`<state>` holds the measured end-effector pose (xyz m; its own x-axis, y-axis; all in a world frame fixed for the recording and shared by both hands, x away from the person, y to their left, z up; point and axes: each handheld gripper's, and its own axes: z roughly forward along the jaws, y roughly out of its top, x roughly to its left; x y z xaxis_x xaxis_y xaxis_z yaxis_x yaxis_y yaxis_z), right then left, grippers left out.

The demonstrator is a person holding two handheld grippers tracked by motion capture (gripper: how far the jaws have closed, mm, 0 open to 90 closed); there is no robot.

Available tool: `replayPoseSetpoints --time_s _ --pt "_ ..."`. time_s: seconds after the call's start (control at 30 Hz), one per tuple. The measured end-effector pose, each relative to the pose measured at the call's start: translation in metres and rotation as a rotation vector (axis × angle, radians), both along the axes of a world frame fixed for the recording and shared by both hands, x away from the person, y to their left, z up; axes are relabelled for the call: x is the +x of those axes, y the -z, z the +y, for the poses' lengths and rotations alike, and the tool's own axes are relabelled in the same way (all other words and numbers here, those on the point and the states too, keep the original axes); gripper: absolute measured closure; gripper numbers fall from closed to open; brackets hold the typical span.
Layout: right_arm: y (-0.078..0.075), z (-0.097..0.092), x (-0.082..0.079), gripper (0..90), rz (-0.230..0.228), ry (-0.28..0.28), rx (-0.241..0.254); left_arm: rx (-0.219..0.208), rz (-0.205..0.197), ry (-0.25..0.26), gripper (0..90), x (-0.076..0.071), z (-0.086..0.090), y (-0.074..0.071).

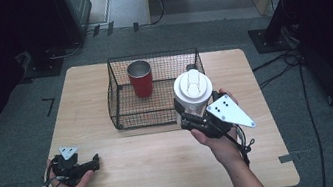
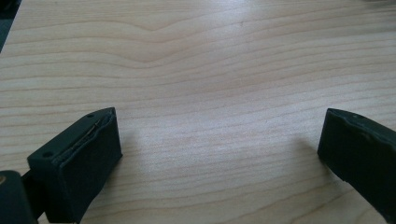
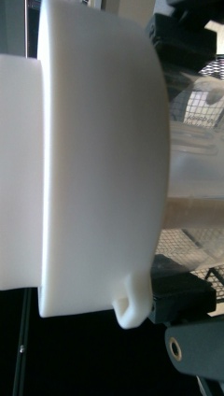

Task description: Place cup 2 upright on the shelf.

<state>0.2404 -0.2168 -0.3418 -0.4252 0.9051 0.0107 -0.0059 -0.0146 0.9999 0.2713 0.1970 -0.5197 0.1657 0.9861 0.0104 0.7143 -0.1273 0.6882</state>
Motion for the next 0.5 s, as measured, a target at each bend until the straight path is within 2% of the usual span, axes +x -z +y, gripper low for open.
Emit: replayPoseSetpoints --time_s 0.5 --pt "-0.010 0.011 0.027 16.5 -0.008 0.015 0.011 0.000 0.000 0.000 0.0 0.000 0.000 0.000"
